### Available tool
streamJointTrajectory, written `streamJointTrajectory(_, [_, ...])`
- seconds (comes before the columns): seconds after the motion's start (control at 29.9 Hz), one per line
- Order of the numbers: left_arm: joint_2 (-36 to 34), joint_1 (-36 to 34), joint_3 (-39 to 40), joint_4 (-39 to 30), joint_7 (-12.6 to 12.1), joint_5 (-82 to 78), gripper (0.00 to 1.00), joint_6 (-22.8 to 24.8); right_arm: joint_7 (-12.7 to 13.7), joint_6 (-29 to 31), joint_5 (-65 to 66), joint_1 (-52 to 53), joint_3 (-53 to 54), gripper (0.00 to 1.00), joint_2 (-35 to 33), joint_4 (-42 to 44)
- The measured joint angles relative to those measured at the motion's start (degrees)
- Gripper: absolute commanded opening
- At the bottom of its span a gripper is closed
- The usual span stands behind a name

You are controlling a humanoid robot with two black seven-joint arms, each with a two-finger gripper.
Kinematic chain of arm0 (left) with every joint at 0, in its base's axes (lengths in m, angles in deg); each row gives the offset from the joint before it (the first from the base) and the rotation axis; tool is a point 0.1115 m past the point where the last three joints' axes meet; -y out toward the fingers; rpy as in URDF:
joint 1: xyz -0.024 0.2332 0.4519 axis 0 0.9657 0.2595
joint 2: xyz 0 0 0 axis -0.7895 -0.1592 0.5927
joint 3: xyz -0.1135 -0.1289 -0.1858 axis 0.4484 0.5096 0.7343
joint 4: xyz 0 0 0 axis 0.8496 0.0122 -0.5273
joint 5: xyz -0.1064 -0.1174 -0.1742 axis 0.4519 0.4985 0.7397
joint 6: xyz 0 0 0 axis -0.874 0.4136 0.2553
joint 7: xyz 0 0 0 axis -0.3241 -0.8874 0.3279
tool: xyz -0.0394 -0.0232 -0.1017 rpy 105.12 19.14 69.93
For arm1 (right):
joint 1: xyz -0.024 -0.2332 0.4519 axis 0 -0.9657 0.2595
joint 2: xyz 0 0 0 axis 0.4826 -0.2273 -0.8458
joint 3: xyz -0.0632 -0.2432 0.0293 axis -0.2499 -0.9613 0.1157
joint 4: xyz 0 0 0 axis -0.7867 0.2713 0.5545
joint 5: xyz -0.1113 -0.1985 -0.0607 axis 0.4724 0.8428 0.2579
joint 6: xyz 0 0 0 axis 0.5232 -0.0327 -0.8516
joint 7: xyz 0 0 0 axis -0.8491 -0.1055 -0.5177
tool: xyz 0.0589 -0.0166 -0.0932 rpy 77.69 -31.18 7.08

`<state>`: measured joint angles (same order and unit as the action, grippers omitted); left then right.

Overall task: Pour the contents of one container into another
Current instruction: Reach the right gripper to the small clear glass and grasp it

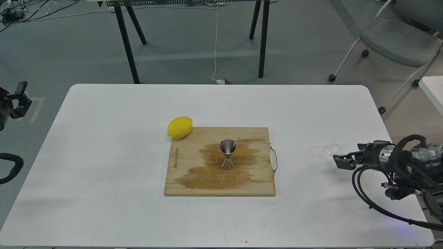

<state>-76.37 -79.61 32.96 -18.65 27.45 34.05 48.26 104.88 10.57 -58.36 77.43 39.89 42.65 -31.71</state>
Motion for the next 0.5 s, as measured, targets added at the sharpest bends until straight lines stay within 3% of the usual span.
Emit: streamJointTrajectory(0.5, [0.05, 0.34, 0.01, 1.88, 0.0, -0.01, 1.0, 0.0, -0.24, 0.0, 1.59, 1.83, 0.06, 0.9, 3.14, 2.39])
